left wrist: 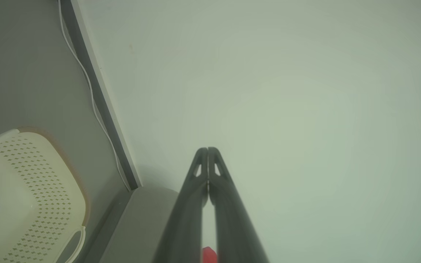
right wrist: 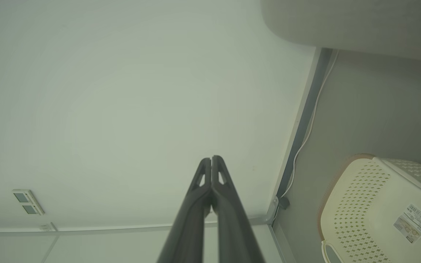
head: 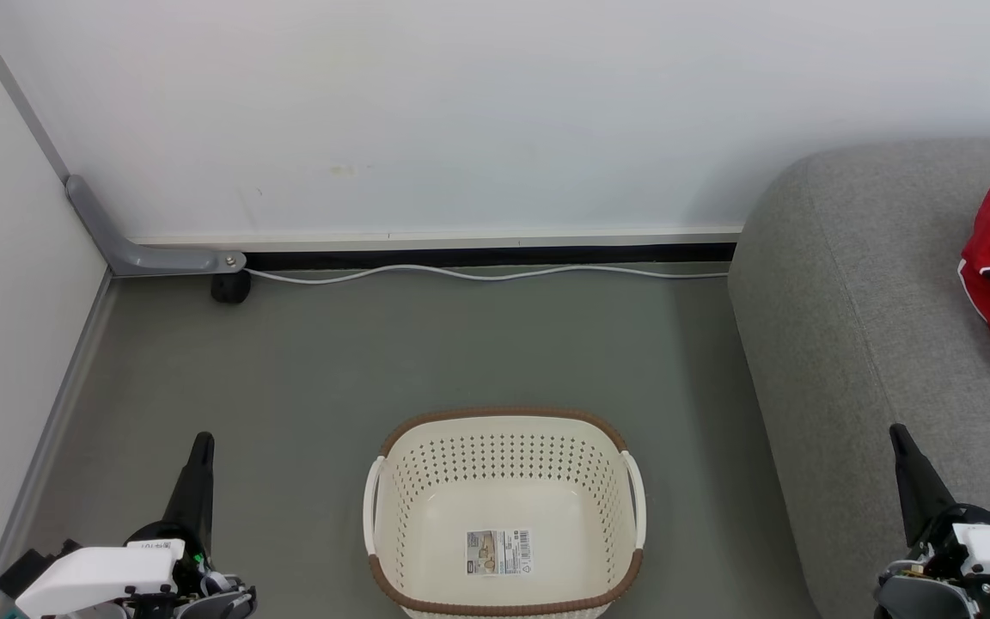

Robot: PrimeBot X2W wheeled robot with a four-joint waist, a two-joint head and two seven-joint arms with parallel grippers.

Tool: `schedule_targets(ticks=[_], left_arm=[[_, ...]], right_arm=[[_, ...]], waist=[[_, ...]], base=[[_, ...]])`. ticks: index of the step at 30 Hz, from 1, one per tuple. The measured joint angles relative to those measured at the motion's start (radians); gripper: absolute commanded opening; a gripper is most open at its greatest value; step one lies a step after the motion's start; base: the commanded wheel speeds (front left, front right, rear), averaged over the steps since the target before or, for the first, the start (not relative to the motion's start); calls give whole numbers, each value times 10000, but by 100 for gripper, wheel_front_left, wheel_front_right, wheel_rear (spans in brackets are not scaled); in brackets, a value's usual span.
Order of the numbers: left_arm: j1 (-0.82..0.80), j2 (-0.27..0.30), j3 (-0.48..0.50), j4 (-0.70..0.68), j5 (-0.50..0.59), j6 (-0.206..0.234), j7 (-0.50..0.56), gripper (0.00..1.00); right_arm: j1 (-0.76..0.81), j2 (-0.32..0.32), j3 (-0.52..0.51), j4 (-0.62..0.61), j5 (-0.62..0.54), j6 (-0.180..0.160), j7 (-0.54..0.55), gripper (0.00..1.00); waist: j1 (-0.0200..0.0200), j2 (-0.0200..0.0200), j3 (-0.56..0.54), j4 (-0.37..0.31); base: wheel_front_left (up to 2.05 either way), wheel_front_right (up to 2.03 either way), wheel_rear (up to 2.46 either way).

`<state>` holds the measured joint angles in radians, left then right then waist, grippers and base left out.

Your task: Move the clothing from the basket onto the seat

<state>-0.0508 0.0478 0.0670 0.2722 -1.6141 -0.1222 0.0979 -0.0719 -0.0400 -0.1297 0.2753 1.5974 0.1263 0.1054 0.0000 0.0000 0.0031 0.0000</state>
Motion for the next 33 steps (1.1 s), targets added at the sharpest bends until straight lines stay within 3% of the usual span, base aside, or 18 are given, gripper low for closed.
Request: schedule_targets(ticks=[33], left_arm=[[0,-21,63,0,4,0,48,0]], right_arm=[[0,0,0,0,0,0,0,0]], waist=[[0,0,0,0]], base=[[0,0,0]])
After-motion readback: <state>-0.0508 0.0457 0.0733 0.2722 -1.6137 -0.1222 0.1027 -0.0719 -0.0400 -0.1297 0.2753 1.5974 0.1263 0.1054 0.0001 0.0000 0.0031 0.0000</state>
